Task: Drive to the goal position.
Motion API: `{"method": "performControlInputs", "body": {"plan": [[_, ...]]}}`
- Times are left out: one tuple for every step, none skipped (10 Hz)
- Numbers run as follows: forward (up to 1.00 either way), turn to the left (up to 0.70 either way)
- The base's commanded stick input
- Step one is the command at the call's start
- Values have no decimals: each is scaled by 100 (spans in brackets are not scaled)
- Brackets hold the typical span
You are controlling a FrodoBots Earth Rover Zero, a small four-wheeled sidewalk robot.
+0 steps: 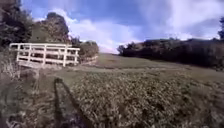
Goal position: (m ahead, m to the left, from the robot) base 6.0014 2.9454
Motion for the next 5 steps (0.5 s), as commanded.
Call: {"method": "performControlInputs", "body": {"plan": [[70, 0], [70, 0], [70, 0], [70, 0], [70, 0]]}}
